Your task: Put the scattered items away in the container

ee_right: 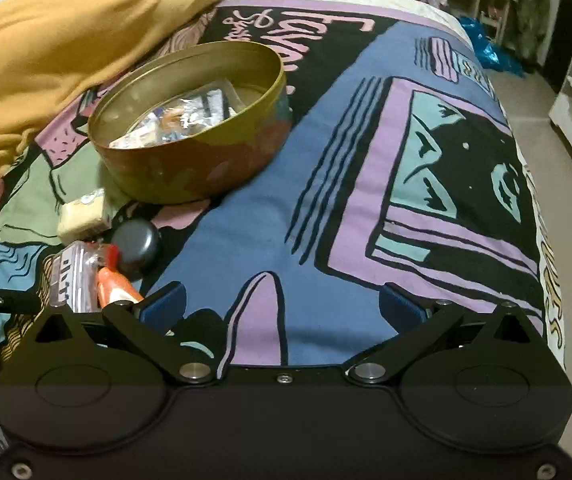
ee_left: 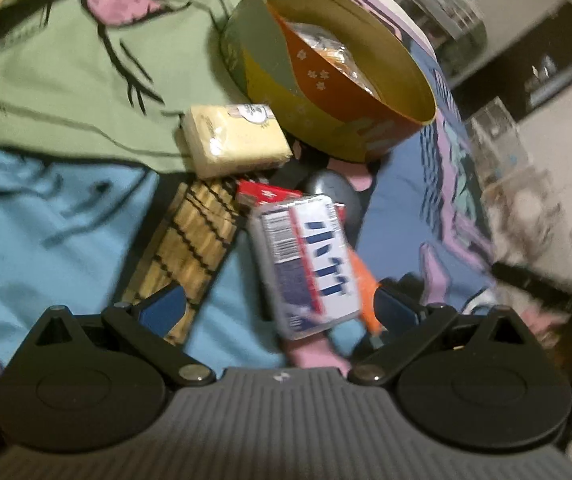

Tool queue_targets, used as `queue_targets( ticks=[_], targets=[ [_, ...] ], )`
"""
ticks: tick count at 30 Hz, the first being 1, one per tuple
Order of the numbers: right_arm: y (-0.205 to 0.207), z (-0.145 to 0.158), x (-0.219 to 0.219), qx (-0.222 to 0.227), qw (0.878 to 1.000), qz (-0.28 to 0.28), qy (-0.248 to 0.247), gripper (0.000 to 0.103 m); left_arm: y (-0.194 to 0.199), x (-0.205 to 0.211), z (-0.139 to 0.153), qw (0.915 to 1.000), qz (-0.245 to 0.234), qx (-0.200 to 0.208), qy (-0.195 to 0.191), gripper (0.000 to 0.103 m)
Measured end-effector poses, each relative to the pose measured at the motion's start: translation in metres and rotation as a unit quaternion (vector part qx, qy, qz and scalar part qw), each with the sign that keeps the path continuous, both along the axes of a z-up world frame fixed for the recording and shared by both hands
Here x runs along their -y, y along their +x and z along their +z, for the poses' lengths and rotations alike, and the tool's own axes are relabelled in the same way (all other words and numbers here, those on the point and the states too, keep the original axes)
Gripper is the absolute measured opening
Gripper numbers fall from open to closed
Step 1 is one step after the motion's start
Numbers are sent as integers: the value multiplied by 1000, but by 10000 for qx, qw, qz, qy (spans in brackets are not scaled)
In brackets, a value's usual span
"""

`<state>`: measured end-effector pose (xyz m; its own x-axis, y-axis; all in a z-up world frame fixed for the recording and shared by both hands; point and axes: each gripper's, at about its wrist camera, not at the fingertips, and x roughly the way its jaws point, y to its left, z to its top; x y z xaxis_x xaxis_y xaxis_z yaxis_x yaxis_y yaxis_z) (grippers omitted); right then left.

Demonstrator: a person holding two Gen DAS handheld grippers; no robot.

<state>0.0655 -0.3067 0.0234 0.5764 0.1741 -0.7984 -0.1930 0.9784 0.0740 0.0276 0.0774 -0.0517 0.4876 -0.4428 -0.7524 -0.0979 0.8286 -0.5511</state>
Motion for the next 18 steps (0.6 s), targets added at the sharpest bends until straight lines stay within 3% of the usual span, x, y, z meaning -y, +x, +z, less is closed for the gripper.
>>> queue_targets(
  ticks=[3,9,10,13,14,18],
  targets=[
    [2,-3,5,-18,9998,-52,197,103,9,8,3,9994,165,-136,-277,103],
    [5,-5,5,-39,9997,-136,173,103,34,32,-1,9983,259,-524,12,103],
    [5,-5,5,-25,9998,-133,168,103,37,35,-4,9976,278,-617,127,100],
    [3,-4,4,23,9998,-133,157,103,41,42,-14,9930,370,-967,561,77],
    [3,-4,4,26,9998,-130,155,103,41,43,-13,9920,382,-976,703,61],
    [2,-3,3,29,9999,-123,103,103,32,37,-9,9926,207,-982,684,60]
  ],
)
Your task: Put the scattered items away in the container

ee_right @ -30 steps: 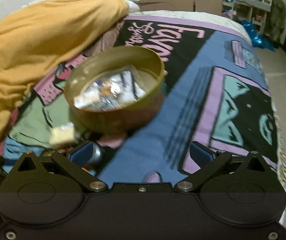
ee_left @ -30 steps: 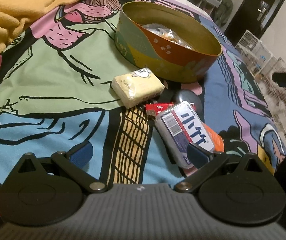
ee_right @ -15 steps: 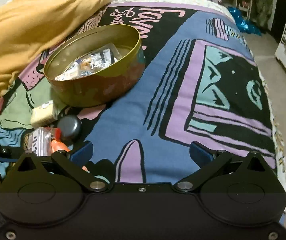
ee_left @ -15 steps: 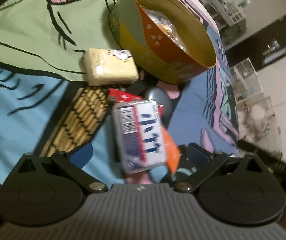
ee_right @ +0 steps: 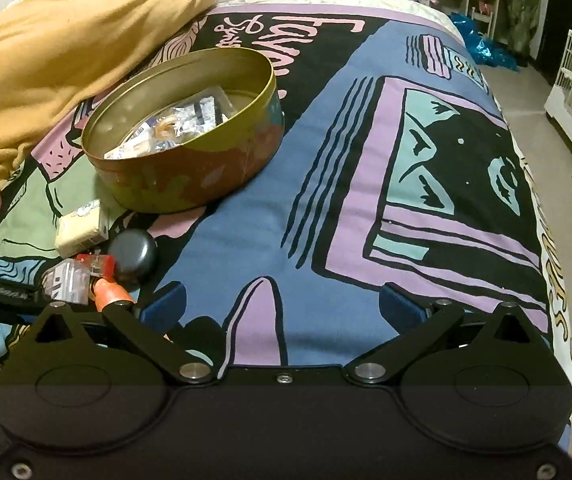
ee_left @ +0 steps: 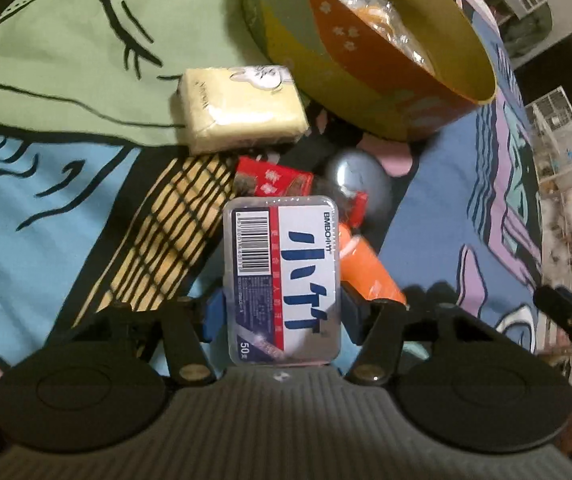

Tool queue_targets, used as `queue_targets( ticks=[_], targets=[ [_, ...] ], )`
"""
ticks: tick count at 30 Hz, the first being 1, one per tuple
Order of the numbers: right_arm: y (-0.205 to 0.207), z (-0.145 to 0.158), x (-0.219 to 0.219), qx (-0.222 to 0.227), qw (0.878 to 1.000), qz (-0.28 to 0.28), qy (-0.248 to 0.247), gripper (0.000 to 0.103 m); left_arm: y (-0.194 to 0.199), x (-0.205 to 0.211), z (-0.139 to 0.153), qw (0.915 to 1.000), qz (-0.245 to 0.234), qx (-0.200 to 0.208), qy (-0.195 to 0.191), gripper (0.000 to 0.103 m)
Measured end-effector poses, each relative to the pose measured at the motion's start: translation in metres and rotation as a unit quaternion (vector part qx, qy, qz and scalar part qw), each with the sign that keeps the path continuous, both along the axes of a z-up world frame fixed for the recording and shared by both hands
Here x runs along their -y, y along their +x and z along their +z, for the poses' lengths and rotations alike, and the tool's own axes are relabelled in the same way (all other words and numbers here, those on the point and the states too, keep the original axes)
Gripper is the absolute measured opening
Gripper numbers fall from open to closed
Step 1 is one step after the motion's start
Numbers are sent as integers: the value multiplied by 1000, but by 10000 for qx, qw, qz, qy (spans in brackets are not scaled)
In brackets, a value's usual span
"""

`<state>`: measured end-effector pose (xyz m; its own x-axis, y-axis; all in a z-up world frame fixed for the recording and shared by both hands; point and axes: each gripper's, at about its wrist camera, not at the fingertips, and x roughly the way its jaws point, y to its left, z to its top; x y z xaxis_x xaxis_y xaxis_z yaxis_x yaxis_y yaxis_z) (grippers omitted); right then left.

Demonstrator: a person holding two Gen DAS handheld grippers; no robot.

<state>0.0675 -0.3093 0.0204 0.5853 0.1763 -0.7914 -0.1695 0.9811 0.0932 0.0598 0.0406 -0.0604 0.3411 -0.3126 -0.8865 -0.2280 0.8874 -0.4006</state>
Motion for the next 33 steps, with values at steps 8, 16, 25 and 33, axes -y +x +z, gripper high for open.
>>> queue_targets(
  ticks=[8,16,25,33],
  targets=[
    [-6,1,-7,58,9998,103,-169,103,-26,-31,26,9990,283,329,-120,60],
    [-6,0,-11,42,9994,210,-283,103,-27,-46,62,9952,402,793,407,60],
    [-6,-1,-11,13,9994,216,-263,103,-27,-47,84,9916,422,1054,620,60],
    [-5,-1,-9,0,9995,220,-232,103,-22,-44,102,9887,353,1247,748,60]
  ],
)
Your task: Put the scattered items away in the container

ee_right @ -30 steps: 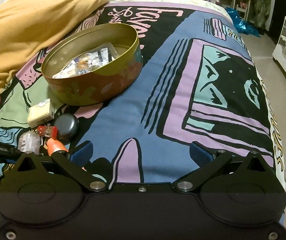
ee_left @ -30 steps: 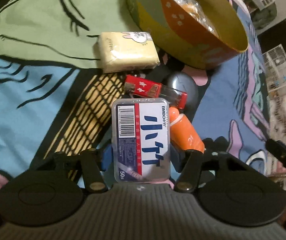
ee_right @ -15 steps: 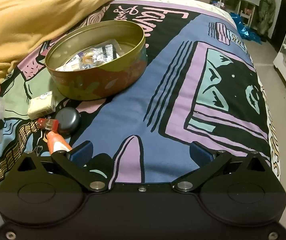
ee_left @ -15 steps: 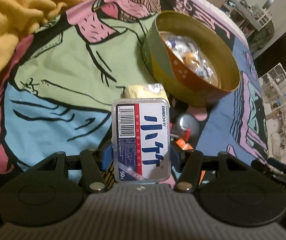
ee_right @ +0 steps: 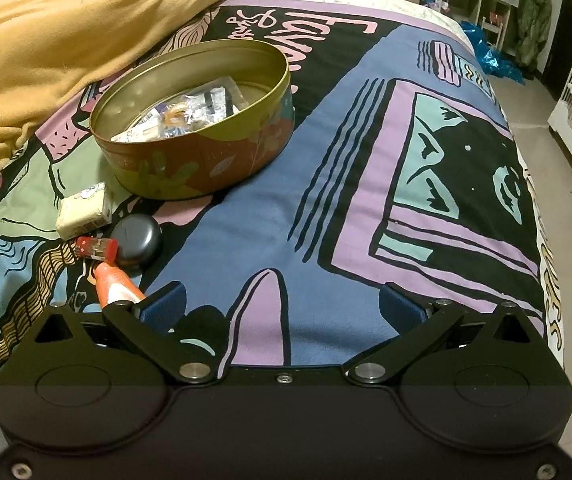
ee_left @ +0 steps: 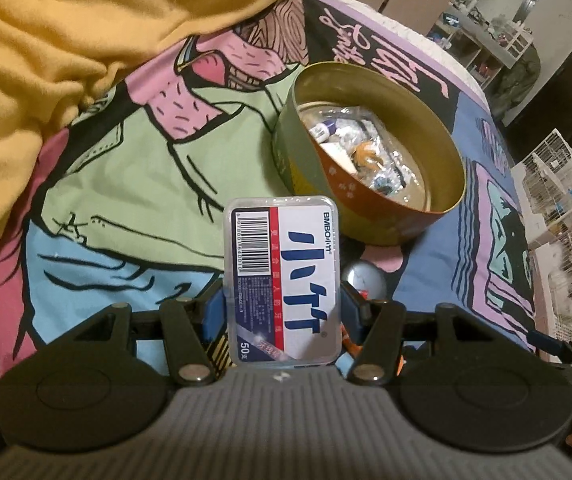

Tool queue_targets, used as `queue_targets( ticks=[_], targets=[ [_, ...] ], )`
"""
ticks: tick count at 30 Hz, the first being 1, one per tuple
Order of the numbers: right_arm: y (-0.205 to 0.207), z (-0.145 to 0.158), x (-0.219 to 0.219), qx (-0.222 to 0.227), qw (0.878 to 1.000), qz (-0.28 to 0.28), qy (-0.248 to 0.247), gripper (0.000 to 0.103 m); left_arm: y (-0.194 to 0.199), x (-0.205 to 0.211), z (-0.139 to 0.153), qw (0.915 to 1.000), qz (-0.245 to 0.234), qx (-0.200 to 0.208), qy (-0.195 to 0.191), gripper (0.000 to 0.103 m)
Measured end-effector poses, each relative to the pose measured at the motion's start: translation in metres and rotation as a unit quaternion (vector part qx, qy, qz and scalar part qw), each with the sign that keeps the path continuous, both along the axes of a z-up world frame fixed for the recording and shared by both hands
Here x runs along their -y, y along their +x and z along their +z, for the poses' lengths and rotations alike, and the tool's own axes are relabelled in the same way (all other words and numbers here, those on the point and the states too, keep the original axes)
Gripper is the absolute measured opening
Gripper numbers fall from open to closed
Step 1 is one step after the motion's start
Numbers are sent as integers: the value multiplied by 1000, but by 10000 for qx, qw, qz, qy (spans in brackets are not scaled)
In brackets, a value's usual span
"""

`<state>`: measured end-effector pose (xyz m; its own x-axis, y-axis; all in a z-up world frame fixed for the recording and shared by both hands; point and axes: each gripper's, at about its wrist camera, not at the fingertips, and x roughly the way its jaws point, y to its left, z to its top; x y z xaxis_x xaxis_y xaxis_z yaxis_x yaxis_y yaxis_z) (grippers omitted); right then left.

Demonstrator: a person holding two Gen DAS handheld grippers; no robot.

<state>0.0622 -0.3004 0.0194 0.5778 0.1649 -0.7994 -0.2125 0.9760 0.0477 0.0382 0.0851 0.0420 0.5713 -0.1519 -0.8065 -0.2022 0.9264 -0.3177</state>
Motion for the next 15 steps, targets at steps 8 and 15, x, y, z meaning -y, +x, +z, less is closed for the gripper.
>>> queue_targets(
  ticks=[8,15],
  targets=[
    [1,0,1,-10,10000,3,36,103,8,8,14,9998,-131,112,98,60],
    [2,0,2,-32,9999,-17,106,103,18,21,26,9990,-332,239,184,60]
  ],
)
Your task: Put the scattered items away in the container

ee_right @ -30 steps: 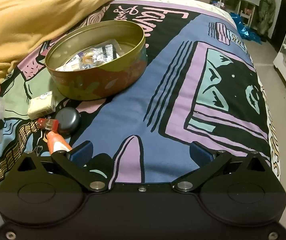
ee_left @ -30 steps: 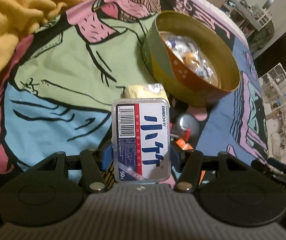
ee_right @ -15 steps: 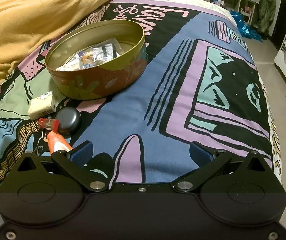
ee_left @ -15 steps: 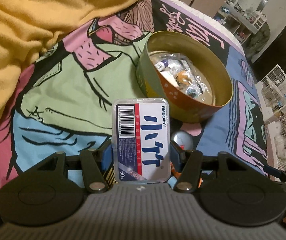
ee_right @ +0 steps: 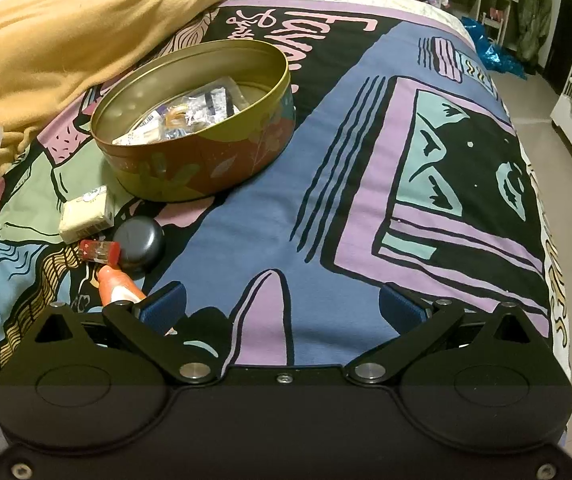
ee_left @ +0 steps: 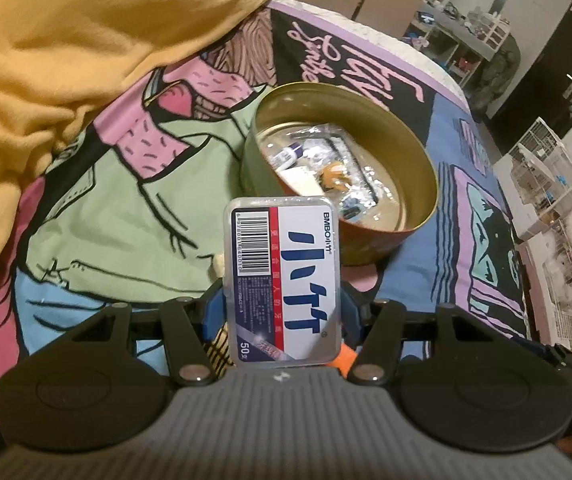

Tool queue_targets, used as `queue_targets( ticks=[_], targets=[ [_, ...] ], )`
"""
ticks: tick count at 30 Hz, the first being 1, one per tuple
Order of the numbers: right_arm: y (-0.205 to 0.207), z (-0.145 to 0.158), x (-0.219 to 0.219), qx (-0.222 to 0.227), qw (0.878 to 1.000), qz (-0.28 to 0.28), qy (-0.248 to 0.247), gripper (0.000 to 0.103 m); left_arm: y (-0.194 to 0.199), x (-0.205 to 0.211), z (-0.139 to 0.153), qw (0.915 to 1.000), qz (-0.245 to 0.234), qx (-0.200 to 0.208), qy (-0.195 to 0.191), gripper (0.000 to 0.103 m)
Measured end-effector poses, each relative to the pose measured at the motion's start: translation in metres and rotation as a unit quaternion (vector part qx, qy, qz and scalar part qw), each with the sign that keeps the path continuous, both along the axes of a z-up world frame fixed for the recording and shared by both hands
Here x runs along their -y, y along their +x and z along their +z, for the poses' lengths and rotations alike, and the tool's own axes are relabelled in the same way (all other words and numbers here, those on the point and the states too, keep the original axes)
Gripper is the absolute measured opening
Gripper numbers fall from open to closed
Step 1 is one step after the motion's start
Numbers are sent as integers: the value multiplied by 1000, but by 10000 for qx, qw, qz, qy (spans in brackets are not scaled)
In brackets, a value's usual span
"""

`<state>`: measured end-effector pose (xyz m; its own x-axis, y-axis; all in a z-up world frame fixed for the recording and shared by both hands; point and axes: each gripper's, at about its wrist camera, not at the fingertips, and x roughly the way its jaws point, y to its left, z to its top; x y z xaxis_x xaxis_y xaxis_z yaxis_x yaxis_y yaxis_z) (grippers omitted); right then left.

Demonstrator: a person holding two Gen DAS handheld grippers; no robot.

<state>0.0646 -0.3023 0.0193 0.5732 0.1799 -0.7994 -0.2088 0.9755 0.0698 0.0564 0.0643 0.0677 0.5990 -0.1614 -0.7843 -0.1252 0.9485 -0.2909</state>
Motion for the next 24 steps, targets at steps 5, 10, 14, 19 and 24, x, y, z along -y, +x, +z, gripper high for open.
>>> queue_targets(
  ticks=[5,10,14,19,24],
  targets=[
    [1,-1,2,-20,10000,-28,58,103,11,9,8,9999,-119,77,67,60],
    [3,-2,5,-47,9998,-91,153,103,20,17,15,9996,-217,140,132,60],
    [4,-3,6,-60,9997,-123,214,103,27,22,18,9992,-303,172,191,60],
    [5,-4,8,-61,9995,-158,267,103,40,29,19,9985,-424,169,316,60],
    [6,-5,10,-82,9992,-204,319,103,60,34,18,9979,-482,112,408,60]
  ],
)
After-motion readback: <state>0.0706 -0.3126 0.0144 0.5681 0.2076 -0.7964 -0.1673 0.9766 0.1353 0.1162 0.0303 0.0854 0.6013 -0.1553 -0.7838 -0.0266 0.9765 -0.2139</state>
